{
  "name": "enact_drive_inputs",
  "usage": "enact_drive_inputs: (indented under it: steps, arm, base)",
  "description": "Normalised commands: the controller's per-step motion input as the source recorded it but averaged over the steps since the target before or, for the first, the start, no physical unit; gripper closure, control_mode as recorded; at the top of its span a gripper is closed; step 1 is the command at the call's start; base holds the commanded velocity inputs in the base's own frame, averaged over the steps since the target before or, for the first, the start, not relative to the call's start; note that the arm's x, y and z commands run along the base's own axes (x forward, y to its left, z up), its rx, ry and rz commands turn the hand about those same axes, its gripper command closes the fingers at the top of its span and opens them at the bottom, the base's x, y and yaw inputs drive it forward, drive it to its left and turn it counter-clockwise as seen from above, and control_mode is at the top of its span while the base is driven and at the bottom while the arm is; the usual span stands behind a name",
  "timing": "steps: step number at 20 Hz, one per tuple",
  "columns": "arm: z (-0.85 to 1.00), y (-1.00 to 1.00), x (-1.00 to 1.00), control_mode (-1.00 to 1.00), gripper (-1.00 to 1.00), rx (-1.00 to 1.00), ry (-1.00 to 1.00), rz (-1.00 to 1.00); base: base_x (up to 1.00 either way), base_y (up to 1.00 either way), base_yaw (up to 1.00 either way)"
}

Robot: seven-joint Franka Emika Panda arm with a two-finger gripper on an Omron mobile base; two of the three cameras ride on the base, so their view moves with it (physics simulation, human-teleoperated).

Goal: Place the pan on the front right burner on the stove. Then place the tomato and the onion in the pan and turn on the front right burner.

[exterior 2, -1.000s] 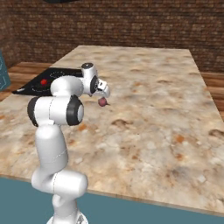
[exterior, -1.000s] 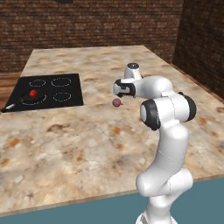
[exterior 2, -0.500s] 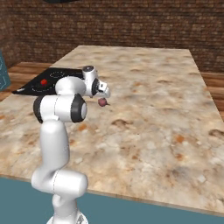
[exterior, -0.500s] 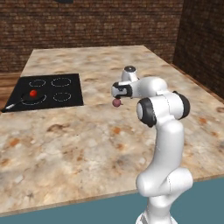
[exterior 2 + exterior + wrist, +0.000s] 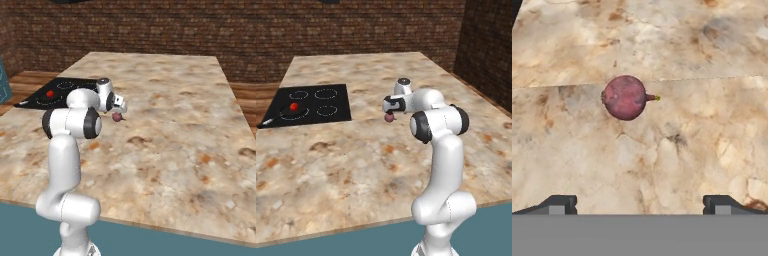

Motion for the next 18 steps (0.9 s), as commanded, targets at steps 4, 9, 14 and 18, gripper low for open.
enact_drive_inputs:
  steps: [4, 9, 14, 18]
  arm:
    - [-0.15, 0.0, 0.25, -1.0, -1.0, 0.0, 0.0, 0.04]
    - [-0.13, 0.0, 0.29, -1.0, -1.0, 0.0, 0.0, 0.04]
    - [-0.12, 0.0, 0.29, -1.0, -1.0, 0.0, 0.0, 0.03]
    - [-0.13, 0.0, 0.32, -1.0, -1.0, 0.0, 0.0, 0.01]
  base:
    - [0.0, 0.0, 0.0]
    - [0.0, 0.0, 0.0]
    - [0.0, 0.0, 0.0]
    - [0.0, 0.0, 0.0]
